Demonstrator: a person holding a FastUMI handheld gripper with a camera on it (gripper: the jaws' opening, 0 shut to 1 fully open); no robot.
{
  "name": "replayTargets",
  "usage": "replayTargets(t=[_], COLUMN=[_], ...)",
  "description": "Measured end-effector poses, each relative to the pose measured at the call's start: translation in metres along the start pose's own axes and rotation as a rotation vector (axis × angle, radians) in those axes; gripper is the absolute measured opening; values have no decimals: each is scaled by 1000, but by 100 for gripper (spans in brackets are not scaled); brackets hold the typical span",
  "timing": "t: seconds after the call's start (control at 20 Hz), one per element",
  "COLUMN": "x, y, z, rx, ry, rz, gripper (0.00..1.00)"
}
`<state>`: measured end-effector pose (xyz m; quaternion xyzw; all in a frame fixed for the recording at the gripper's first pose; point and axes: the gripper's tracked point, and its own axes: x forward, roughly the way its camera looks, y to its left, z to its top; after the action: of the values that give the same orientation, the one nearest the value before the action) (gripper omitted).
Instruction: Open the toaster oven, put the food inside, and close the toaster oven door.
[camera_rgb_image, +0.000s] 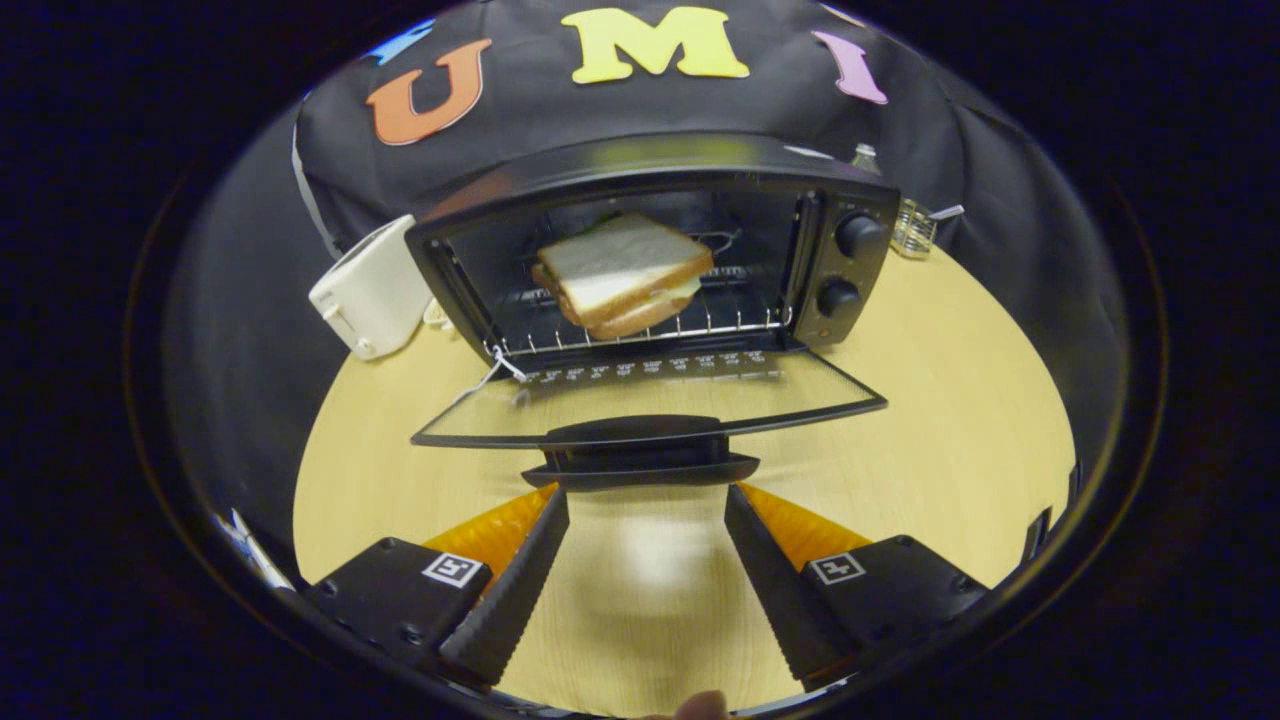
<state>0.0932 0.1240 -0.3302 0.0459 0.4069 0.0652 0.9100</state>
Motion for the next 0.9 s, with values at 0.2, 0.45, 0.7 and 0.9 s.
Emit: replayTargets(t=[0.2, 0.45, 0.7, 0.9], x=[-18, -26, -53, -103], y=[7, 14, 16, 20], z=[24, 63, 107, 134], rx=[-29, -60, -101, -137], ry=[-66, -152, -274, -386], rz=[-13, -14, -28, -32], gripper=[100, 100, 100, 100])
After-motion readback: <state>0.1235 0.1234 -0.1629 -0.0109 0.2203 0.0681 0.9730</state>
